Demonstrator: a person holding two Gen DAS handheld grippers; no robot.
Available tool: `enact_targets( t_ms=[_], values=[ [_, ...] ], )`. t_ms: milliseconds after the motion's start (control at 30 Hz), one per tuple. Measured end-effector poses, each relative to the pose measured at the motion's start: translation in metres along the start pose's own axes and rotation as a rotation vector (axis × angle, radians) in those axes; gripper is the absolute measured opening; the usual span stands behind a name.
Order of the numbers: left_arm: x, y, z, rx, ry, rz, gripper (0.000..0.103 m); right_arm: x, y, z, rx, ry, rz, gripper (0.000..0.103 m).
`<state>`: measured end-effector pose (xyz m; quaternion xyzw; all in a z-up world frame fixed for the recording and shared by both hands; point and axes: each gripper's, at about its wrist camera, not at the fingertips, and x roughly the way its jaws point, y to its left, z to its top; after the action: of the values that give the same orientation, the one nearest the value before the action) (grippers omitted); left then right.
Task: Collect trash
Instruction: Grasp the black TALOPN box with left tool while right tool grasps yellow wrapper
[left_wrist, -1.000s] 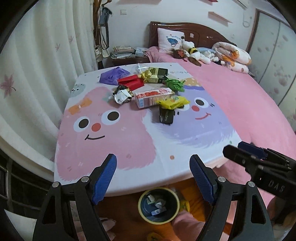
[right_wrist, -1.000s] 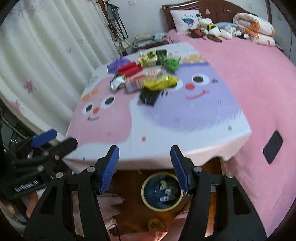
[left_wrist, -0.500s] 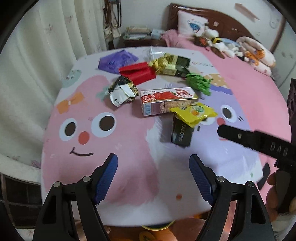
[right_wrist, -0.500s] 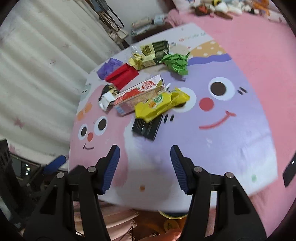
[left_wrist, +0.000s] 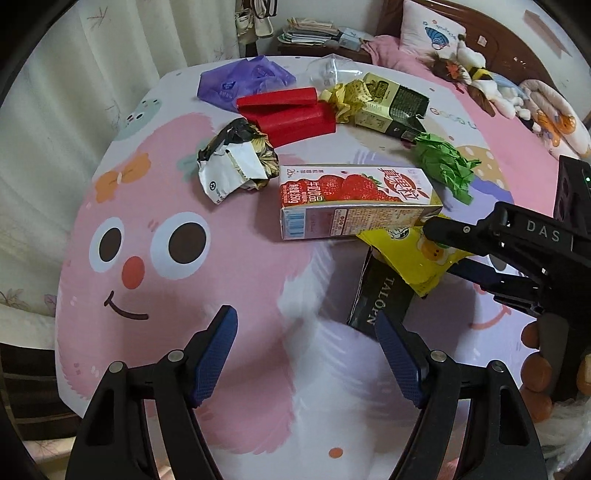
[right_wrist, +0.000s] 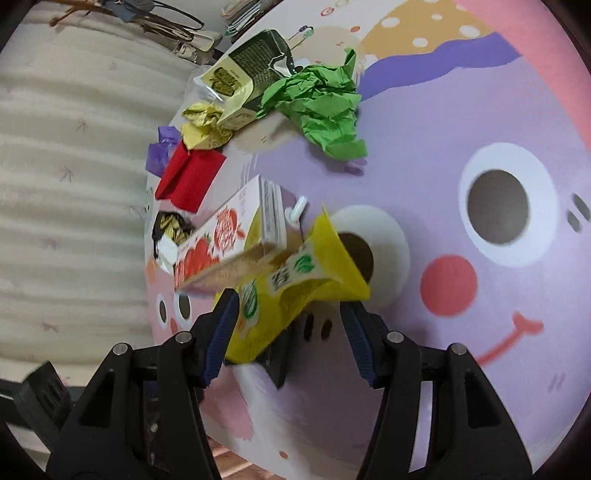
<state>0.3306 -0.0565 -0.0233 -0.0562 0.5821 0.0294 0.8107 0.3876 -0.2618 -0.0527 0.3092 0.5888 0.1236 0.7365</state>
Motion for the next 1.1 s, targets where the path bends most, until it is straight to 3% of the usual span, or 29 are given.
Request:
enact_targets(
  t_ms=[67,133,400,600,767,1000,1100],
  values=[
    [0.004,-0.002,0.003,-0.009,0.004,0.002,0.079,0.003,0.000,0.003,-0.011,0.008,0.001,0.049],
    [0.009,-0.005,0.005,-0.023,0.013,-0.004,0.079,0.004,0.002,0.005,-0.053,0.019,-0.013,0.034],
    [0.022,-0.030,0.008,0.022,0.059,-0.057,0.079,-0.021,-0.001,0.004,-0.135,-0.013,-0.009,0.018],
    [0.036,-0.054,0.007,0.096,0.094,-0.058,0.079,-0.048,-0.007,0.000,-0.208,-0.039,-0.054,0.016],
    [0.056,-0.068,0.007,0.165,0.126,-0.015,0.079,-0.061,-0.018,-0.009,-0.248,-0.025,-0.097,0.016],
    [0.072,-0.082,0.006,0.242,0.157,0.012,0.078,-0.065,-0.031,-0.019,-0.238,-0.014,-0.094,0.016],
    [0.073,-0.083,0.009,0.240,0.157,-0.021,0.066,-0.066,-0.030,-0.021,-0.244,-0.018,-0.085,0.016]
  ],
)
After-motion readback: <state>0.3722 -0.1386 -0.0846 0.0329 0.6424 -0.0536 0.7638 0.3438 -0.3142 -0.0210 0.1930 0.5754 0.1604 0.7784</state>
